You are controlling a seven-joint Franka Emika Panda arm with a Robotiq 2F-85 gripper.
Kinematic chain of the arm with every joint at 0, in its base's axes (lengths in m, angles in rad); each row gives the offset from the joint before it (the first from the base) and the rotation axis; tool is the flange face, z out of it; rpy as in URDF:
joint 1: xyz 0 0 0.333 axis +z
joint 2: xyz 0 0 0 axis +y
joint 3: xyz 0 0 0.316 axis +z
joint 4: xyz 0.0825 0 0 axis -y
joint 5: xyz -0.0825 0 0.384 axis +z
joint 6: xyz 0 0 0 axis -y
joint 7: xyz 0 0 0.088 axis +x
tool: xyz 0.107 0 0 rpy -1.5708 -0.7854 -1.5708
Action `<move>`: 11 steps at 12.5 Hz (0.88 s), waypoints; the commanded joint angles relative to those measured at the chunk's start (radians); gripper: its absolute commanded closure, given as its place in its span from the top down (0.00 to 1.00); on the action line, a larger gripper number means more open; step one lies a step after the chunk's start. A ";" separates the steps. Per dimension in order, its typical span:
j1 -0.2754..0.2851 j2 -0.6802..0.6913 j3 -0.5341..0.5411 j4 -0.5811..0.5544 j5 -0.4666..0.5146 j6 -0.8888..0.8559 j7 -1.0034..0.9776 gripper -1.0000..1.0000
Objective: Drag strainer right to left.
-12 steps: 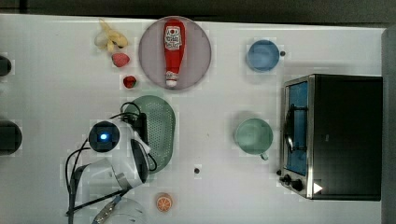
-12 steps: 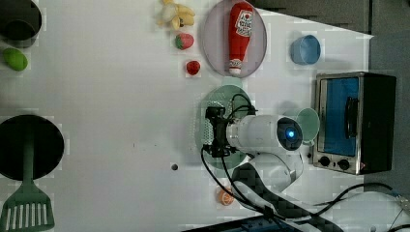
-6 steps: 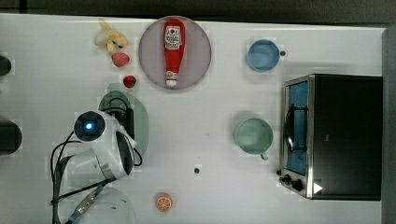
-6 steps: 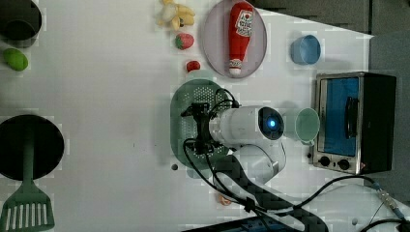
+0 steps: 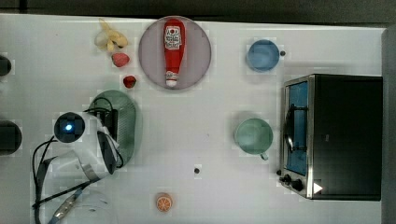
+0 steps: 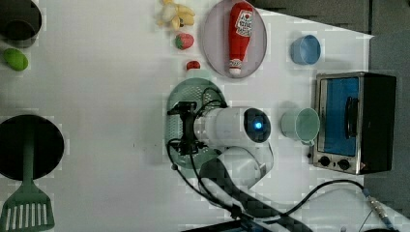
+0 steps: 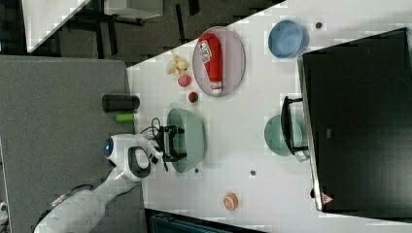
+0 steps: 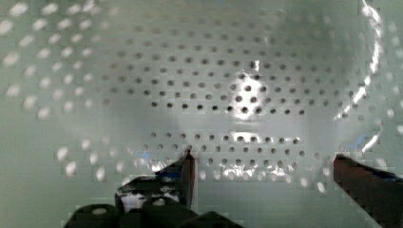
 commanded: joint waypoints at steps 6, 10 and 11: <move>0.093 0.047 0.019 0.131 0.046 -0.020 0.076 1.00; 0.123 0.073 0.017 0.182 0.062 -0.016 0.077 1.00; 0.130 0.079 0.018 0.195 0.063 -0.017 0.077 1.00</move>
